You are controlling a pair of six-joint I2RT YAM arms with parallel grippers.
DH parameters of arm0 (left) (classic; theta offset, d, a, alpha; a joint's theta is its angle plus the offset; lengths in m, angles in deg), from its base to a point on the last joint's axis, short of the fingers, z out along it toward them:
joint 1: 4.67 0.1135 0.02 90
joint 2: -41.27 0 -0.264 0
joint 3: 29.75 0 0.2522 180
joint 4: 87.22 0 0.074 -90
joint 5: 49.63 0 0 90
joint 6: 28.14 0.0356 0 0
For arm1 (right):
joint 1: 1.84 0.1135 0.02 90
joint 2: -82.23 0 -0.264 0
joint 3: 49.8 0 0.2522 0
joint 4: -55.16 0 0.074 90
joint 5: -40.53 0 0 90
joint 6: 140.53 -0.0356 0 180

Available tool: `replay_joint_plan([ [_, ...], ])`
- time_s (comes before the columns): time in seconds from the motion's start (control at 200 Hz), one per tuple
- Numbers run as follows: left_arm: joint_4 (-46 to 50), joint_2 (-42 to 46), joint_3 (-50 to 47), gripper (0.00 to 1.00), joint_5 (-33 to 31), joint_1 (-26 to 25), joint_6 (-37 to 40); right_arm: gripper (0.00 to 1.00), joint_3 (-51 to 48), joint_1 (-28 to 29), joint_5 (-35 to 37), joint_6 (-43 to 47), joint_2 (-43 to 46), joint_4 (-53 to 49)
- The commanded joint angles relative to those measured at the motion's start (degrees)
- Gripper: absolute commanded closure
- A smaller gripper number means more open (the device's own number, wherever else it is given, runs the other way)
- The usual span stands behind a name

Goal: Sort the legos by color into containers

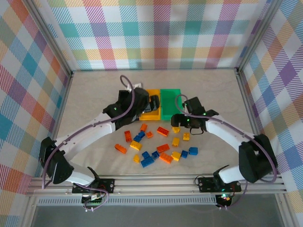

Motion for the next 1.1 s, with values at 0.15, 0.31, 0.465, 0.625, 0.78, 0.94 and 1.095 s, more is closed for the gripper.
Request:
replay_joint_plan([
  [0.15, -6.0, 10.1, -18.5, 0.00, 3.4, 1.7, -4.4, 0.26, 3.1, 3.7, 6.7, 1.7, -9.4, 0.4],
  [0.31, -5.3, 15.8, -24.2, 0.00, 2.5, 2.7, -6.6, 0.28, 2.2, 3.9, 5.9, 1.7, -11.1, 2.8],
  [0.465, -4.2, 19.1, -27.1, 0.00, 2.9, 4.1, -7.6, 0.35, 1.8, 3.9, 4.8, 2.3, -12.3, 4.5],
  [0.625, -2.8, 20.5, -27.6, 0.00, 3.3, 5.2, -8.2, 0.48, 1.5, 4.3, 4.1, 2.2, -12.0, 5.2],
  [0.78, -2.3, 21.1, -27.6, 0.00, 3.4, 5.8, -8.0, 0.57, 1.4, 4.4, 2.8, 2.3, -11.4, 5.5],
  [0.94, -1.7, 21.9, -27.4, 0.00, 3.6, 6.6, -7.4, 0.67, 1.2, 4.5, 2.1, 2.2, -9.1, 5.2],
  [1.095, 0.1, 22.5, -26.5, 0.00, 3.5, 7.5, -6.7, 0.69, 2.0, 4.6, 1.6, 2.4, -3.3, 2.7],
])
